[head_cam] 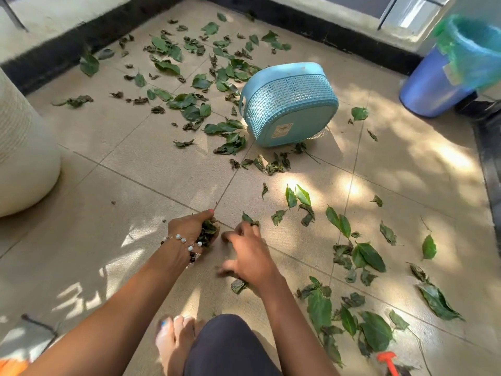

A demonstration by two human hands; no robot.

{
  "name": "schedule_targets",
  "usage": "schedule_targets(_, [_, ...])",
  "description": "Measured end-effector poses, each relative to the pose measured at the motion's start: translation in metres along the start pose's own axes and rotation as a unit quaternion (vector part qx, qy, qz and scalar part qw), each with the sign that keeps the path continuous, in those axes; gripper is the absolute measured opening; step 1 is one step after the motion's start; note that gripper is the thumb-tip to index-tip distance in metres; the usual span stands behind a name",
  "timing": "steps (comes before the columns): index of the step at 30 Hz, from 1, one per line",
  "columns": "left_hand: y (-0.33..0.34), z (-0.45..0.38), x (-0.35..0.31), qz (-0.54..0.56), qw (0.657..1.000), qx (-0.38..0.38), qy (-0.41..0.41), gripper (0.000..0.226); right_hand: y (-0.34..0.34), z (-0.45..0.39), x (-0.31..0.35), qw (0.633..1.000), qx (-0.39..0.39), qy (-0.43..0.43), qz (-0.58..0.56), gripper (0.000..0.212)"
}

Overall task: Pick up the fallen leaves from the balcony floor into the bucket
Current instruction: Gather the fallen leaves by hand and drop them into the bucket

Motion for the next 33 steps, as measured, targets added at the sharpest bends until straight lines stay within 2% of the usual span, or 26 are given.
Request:
schedule_targets(2, [0.002,0.006,-0.004,-0.004,1.000,0.009,0.009,0.023,0.002,0.001,0.004,0.998,-0.041,-0.046,0.020,0.052])
schedule_targets(4, [0.003,0.010,-0.006,0.000,1.000,0.014,0.016,0.018,0.005,0.001,0.002,0.996,-0.043,-0.075,0.006,0.031])
schedule_targets(8, [0.005,0.018,-0.006,0.011,0.999,0.029,0.015,0.017,-0.006,0.007,-0.016,0.984,-0.034,-0.024,-0.175,0.019])
schedule_targets(10, [0.003,0.020,-0.005,-0.006,0.999,0.032,0.012,0.017,-0.009,0.014,-0.020,0.991,-0.016,-0.038,-0.127,0.031])
schedule_targets(13, [0.002,0.021,0.000,-0.012,0.999,0.033,0.013,0.020,-0.001,0.031,-0.025,0.997,0.038,-0.062,0.011,0.075])
schedule_targets(15, [0.005,0.025,0.000,-0.017,0.999,0.033,0.019,0.019,0.006,0.037,-0.028,0.996,0.035,-0.072,0.028,0.082])
schedule_targets(20, [0.010,0.032,0.000,-0.030,0.999,0.041,0.018,0.020,0.004,0.029,-0.029,0.992,-0.035,-0.109,-0.056,0.030])
schedule_targets(23, [0.011,0.032,0.002,-0.041,0.998,0.034,0.020,0.020,-0.007,0.023,-0.035,0.975,-0.086,-0.053,-0.200,0.019])
schedule_targets(25, [0.011,0.033,0.001,-0.047,0.998,0.034,0.025,0.019,-0.021,0.014,-0.042,0.947,-0.127,0.026,-0.293,0.022])
schedule_targets(28, [0.011,0.033,0.001,-0.040,0.998,0.035,0.022,0.018,-0.041,-0.003,-0.046,0.941,-0.189,0.078,-0.268,0.032])
schedule_targets(29, [0.011,0.032,0.001,-0.036,0.999,0.035,0.021,0.019,-0.045,-0.009,-0.042,0.949,-0.184,0.077,-0.243,0.037])
schedule_targets(31, [0.011,0.029,0.001,-0.037,0.998,0.040,0.020,0.019,-0.039,-0.016,-0.031,0.968,-0.119,0.081,-0.205,0.056])
schedule_targets(33, [0.010,0.027,-0.001,-0.035,0.998,0.046,0.026,0.017,-0.028,-0.015,-0.021,0.989,-0.059,0.075,-0.111,0.068])
Point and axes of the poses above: each hand's wrist, its own z-axis away from the middle knuckle, its own y-axis out of the palm, x = y × z, the point moved 6 cm from there along -z, towards the middle knuckle, and after that the axes turned 12 degrees about y, right-handed, at the moved point
